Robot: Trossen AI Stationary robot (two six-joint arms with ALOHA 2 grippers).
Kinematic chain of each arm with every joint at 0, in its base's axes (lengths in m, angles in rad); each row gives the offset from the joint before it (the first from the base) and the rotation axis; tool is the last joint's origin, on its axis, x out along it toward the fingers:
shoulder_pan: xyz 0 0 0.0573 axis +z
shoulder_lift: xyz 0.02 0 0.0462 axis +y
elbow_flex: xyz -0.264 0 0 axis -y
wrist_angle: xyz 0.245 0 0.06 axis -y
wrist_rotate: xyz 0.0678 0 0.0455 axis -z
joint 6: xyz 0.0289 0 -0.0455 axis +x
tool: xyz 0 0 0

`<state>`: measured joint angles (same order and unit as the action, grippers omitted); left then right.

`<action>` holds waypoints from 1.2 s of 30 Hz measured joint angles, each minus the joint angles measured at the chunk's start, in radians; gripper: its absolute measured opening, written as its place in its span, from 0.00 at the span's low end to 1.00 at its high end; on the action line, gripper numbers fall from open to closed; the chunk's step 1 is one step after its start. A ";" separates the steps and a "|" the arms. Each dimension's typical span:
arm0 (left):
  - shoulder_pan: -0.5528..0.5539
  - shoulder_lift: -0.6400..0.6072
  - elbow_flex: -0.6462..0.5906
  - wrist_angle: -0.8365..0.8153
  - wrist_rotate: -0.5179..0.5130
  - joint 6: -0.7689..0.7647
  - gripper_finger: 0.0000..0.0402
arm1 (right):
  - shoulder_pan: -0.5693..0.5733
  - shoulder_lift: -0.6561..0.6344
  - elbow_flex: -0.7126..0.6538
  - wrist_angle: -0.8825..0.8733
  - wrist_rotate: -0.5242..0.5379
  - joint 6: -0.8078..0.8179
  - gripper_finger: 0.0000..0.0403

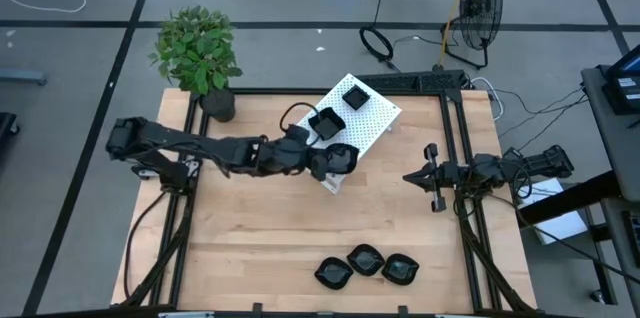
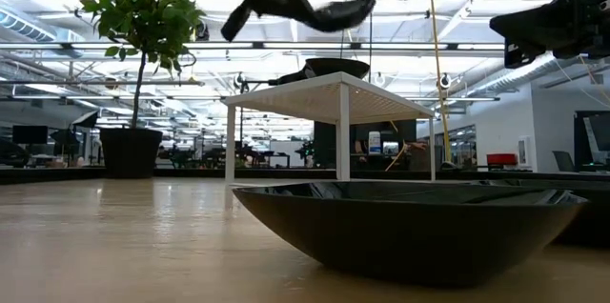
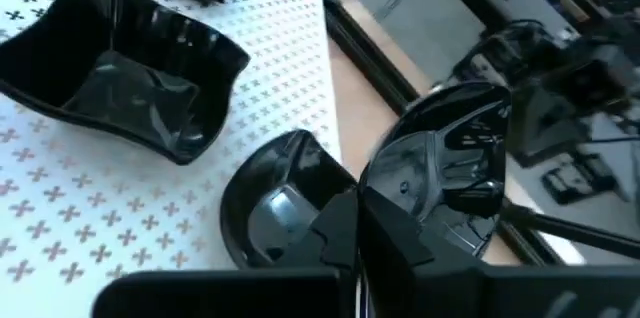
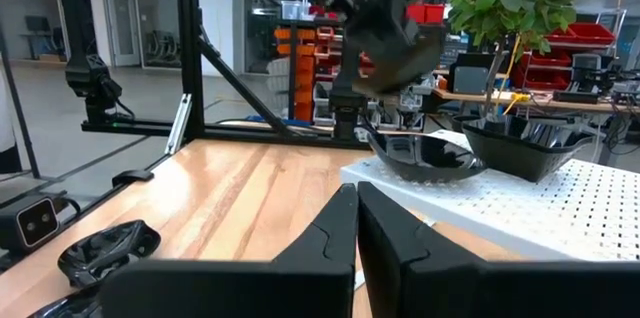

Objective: Pick & Place Mini shaped plates
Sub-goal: Stack the black leaf shaped plate on top of the black leaf shaped plate on the shelf

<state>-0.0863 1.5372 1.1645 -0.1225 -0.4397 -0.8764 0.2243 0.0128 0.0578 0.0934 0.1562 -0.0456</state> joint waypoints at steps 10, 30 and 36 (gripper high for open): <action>0.001 0.067 0.002 0.025 -0.065 -0.050 0.02 | 0.000 0.001 0.000 0.000 0.000 0.000 0.00; 0.008 0.080 0.000 -0.011 -0.085 0.020 0.09 | 0.000 0.001 0.000 0.000 0.000 0.000 0.00; 0.008 0.080 0.000 -0.009 -0.103 0.035 0.21 | 0.000 0.000 0.000 0.000 0.000 0.000 0.00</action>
<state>-0.0788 1.6173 1.1645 -0.1310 -0.5431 -0.8417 0.2245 0.0132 0.0578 0.0937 0.1562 -0.0456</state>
